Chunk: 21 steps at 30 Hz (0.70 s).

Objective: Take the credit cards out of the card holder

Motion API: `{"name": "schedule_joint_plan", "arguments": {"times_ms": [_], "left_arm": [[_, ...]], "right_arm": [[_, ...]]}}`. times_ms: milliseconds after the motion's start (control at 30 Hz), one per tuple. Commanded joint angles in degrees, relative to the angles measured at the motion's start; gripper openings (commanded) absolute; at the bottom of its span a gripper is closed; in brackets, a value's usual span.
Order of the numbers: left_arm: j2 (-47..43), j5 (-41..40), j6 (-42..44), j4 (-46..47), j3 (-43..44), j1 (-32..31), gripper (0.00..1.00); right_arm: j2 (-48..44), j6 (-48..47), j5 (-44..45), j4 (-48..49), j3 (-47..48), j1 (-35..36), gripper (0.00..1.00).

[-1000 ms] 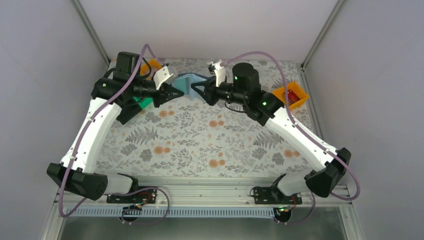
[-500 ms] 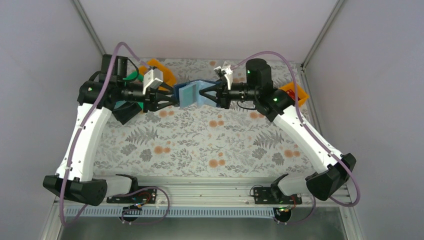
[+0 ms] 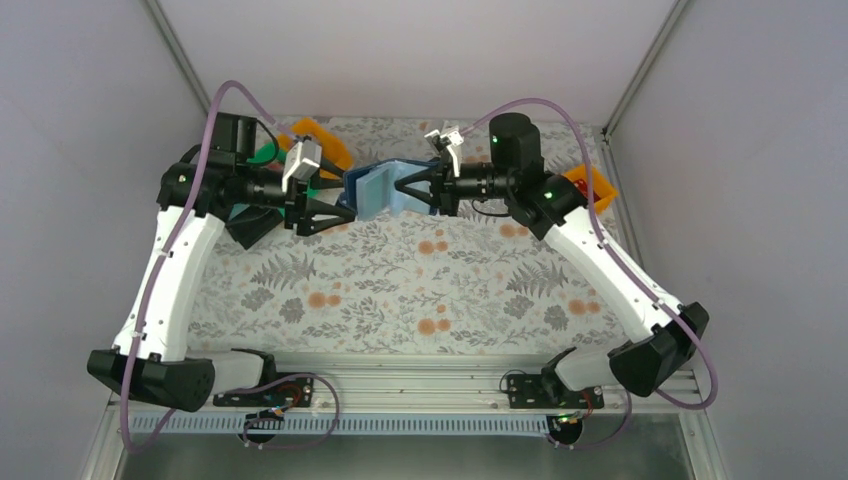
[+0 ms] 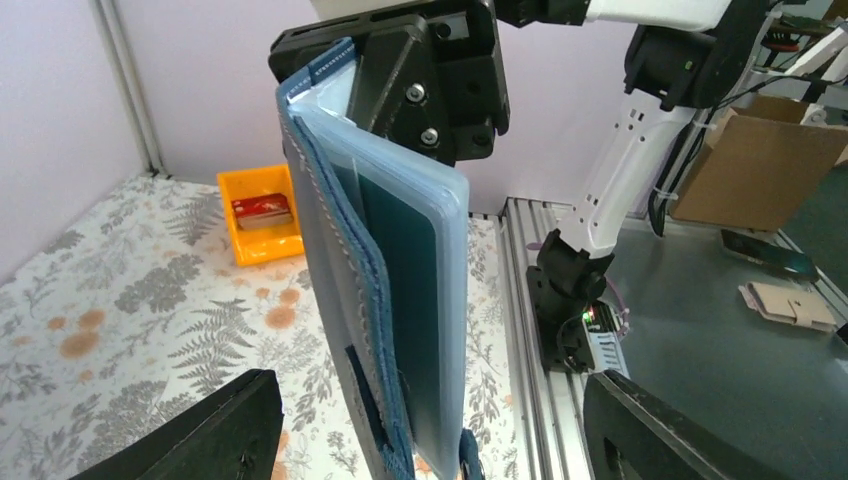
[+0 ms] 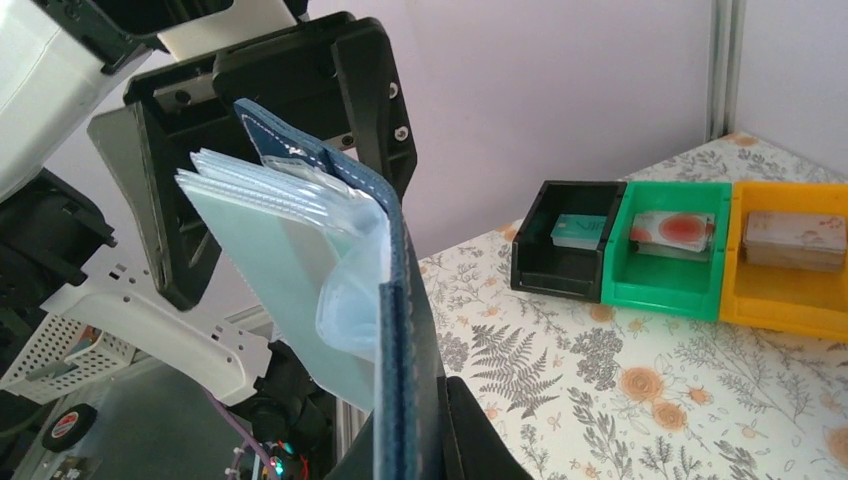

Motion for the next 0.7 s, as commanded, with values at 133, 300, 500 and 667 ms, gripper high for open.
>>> {"name": "schedule_joint_plan", "arguments": {"times_ms": [133,300,500,667], "left_arm": [[0.2,-4.1,-10.2,10.3,-3.6,-0.1,0.56],[0.5,-2.8,-10.2,10.5,-3.9,-0.1,0.41],[0.4,-7.4,-13.3,13.0,-4.6,-0.2,0.35],[0.6,-11.1,-15.5,15.1,-5.7,-0.5,0.38]], "right_arm": [[2.4,2.5,-2.5,3.1,2.4,0.0,0.04],[1.9,2.3,-2.8,3.1,2.0,0.0,0.04],[1.7,3.0,-3.8,3.8,2.0,0.1,0.04],[2.6,3.4,-5.1,4.8,2.2,1.3,0.04]]}}
